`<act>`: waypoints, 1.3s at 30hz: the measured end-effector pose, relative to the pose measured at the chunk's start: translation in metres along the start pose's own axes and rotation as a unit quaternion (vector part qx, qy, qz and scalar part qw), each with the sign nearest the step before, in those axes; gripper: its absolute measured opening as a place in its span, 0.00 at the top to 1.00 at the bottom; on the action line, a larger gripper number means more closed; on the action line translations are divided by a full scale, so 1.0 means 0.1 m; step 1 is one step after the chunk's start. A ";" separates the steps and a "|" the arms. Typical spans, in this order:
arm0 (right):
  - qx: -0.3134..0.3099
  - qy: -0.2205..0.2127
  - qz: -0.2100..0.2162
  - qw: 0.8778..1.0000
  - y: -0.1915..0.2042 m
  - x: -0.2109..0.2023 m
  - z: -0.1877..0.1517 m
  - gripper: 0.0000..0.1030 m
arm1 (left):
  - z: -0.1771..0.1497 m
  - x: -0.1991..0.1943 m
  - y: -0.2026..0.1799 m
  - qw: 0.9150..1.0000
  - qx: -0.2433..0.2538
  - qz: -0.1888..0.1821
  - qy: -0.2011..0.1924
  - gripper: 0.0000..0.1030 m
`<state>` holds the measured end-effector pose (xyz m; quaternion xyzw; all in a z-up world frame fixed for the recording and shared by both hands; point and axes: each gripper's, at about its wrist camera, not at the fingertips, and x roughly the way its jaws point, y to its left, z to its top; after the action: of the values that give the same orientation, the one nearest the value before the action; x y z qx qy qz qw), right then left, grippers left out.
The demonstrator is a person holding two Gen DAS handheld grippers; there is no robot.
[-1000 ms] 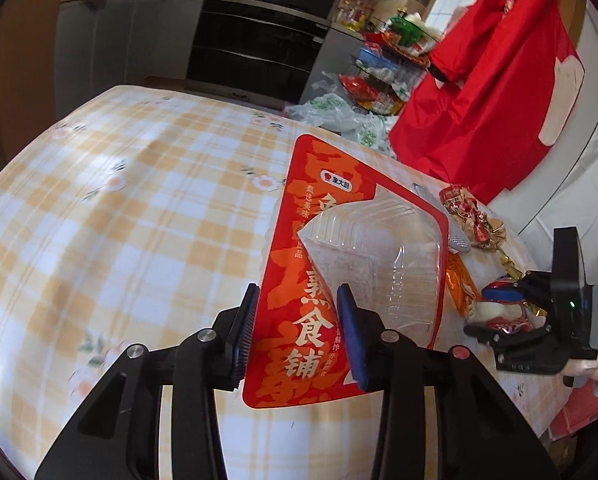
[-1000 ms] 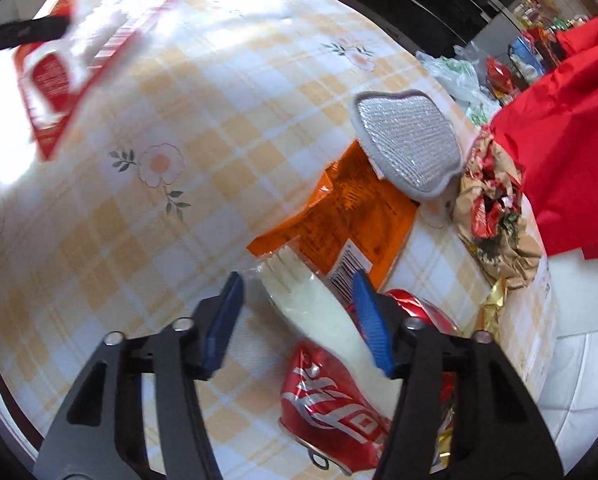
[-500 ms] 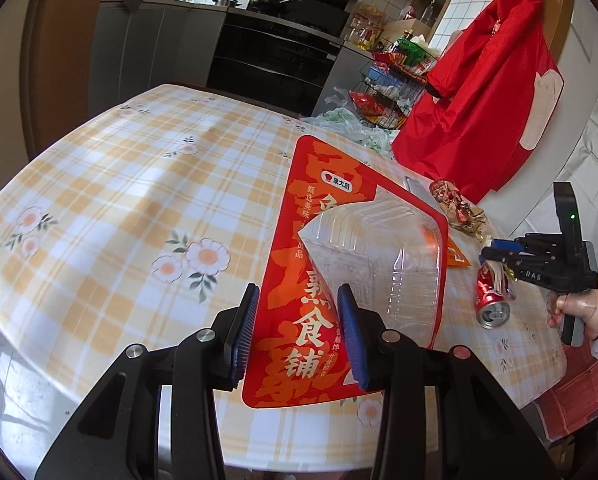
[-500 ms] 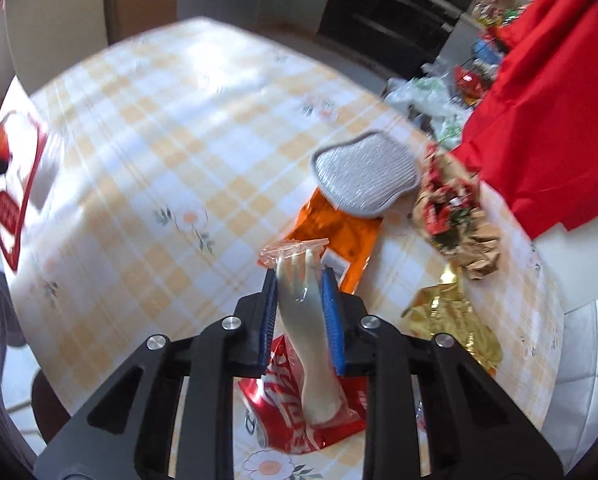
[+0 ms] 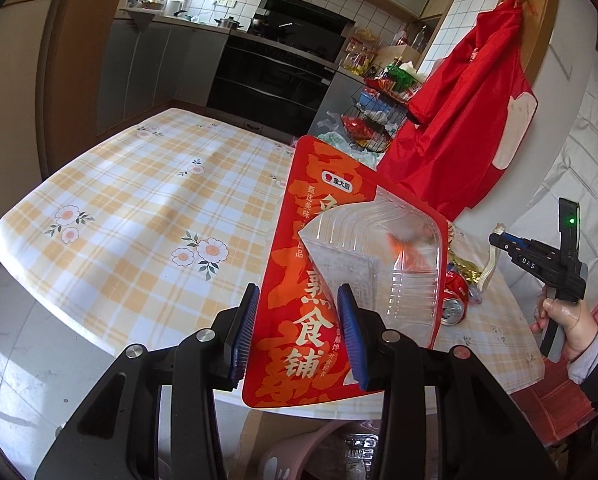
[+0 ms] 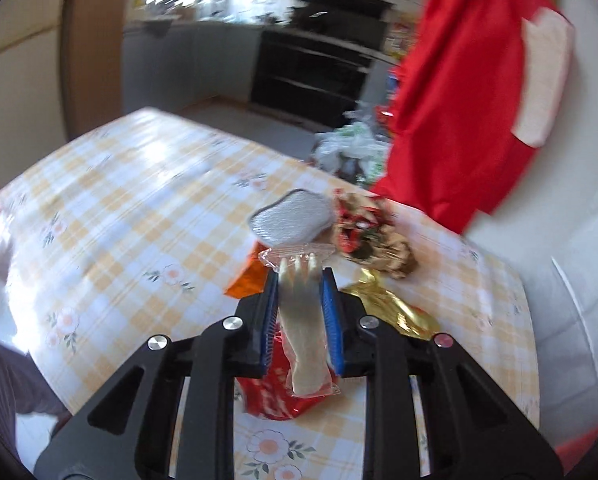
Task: Collect trash
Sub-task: 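Grasp the white plastic fork with the right gripper while the left holds the box, then drop the fork into the bin with the right gripper while the left lowers the box in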
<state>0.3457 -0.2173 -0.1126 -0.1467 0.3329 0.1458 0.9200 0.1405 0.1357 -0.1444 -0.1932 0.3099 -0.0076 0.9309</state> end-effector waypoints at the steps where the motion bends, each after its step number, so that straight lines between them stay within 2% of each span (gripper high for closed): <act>1: 0.023 -0.004 -0.004 1.000 -0.10 -0.05 -0.01 0.76 | 0.00 -0.04 -0.01 1.000 0.000 -0.001 -0.002 0.62; 6: 0.119 -0.026 0.019 0.992 -0.47 -0.37 -0.12 0.76 | 0.02 -0.24 -0.09 1.000 0.007 -0.005 -0.014 0.62; 12: 0.155 -0.073 0.058 0.983 -0.51 -0.93 -0.27 0.76 | 0.04 -0.47 -0.21 0.999 0.017 -0.005 -0.027 0.62; 17: 0.173 -0.107 0.097 0.974 -0.38 -1.34 -0.45 0.76 | 0.01 -0.65 -0.29 0.999 0.010 -0.006 -0.036 0.62; 26: 0.174 -0.146 0.152 0.962 0.13 -1.97 -0.90 0.76 | -0.16 -0.97 -0.47 0.999 0.023 -0.006 -0.039 0.61; 33: 0.198 -0.150 0.183 0.951 0.45 -2.29 -1.34 0.76 | -0.37 -1.27 -0.53 0.998 0.032 -0.014 -0.046 0.61; 39: 0.189 -0.137 0.198 0.952 0.58 -2.36 -1.42 0.76 | -0.45 -1.38 -0.53 0.998 0.025 -0.022 -0.049 0.61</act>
<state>0.0697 -0.2565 -0.0719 0.1203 0.2475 0.2781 0.9203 0.0086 0.0889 -0.0794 -0.1766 0.2594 -0.0263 0.9491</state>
